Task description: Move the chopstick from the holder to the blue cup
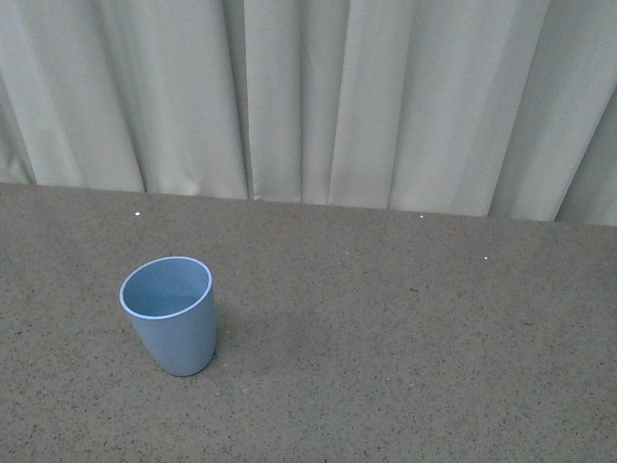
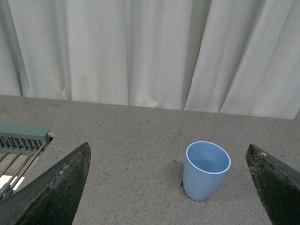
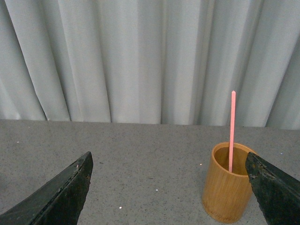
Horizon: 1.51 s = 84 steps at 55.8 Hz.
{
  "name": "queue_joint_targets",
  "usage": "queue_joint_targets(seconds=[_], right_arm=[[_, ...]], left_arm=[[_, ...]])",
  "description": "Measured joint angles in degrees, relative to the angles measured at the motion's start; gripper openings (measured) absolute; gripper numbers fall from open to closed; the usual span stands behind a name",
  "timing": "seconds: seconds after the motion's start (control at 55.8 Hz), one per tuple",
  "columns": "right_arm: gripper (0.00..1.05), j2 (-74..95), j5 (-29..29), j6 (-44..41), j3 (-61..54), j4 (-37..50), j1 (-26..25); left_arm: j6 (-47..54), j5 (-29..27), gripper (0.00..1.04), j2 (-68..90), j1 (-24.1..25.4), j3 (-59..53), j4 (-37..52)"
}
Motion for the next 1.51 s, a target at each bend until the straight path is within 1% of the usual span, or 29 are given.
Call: queue_joint_targets(seconds=[1.506], right_arm=[[0.95,0.0,0.0,0.0,0.0,0.0,0.0]], left_arm=[[0.0,0.0,0.98,0.0,0.0,0.0,0.0]])
